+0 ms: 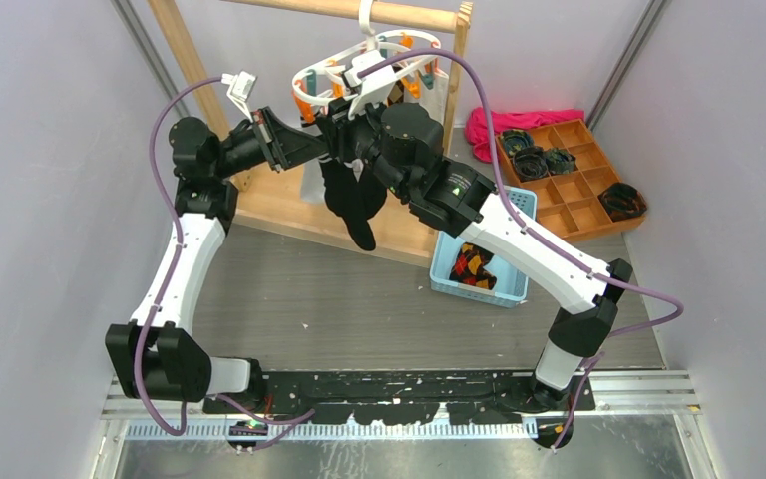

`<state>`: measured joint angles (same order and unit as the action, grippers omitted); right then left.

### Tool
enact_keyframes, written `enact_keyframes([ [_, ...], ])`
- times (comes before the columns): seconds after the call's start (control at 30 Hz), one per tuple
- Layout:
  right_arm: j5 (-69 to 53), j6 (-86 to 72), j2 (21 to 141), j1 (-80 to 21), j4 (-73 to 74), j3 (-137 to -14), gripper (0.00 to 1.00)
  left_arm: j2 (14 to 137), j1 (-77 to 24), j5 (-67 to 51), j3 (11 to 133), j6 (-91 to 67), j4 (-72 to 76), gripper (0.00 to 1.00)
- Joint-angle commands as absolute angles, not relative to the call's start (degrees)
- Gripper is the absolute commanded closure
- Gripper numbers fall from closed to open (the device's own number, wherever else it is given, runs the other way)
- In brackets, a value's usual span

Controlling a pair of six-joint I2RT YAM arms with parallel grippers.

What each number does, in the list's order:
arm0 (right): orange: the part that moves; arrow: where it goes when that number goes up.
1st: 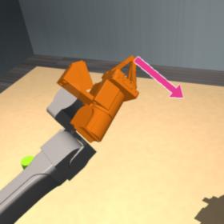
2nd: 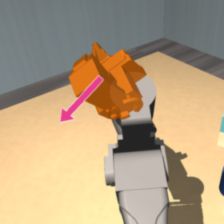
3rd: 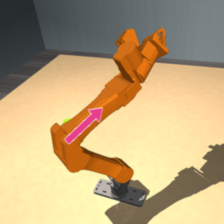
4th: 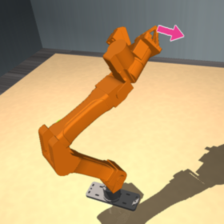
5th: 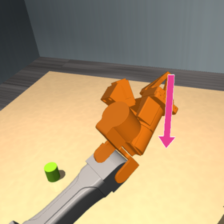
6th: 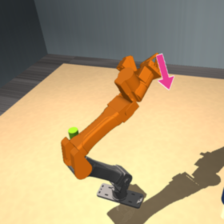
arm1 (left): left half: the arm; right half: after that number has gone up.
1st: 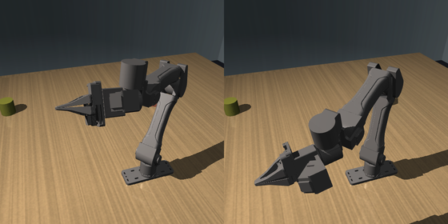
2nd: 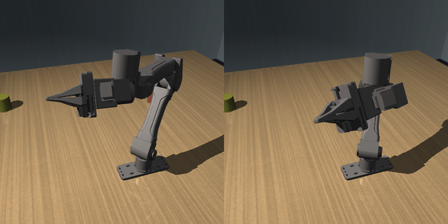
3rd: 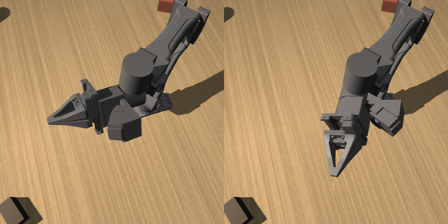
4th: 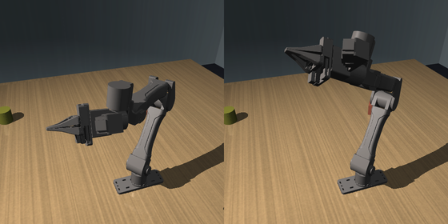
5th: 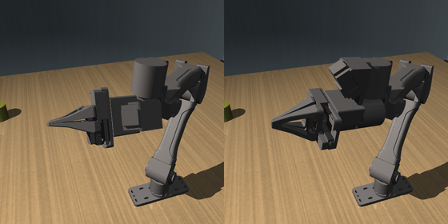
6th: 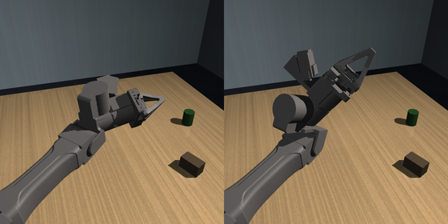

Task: Clip the socks to the hanger
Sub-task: Clamp the sock onto the hanger.

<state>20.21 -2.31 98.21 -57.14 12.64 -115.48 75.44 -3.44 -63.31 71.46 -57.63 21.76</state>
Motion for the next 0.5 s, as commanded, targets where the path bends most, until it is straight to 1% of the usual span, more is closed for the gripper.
enact_keyframes([
  [0.0,19.7,-3.1,95.7,-56.9,10.7,-116.9,0.89,75.7,-3.0,-65.0,74.1,-56.6,21.1,1.0],
  [0.47,19.4,-2.9,95.1,-56.8,11.0,-115.7,0.88,76.7,-3.0,-65.0,76.3,-56.7,20.5,1.0],
])
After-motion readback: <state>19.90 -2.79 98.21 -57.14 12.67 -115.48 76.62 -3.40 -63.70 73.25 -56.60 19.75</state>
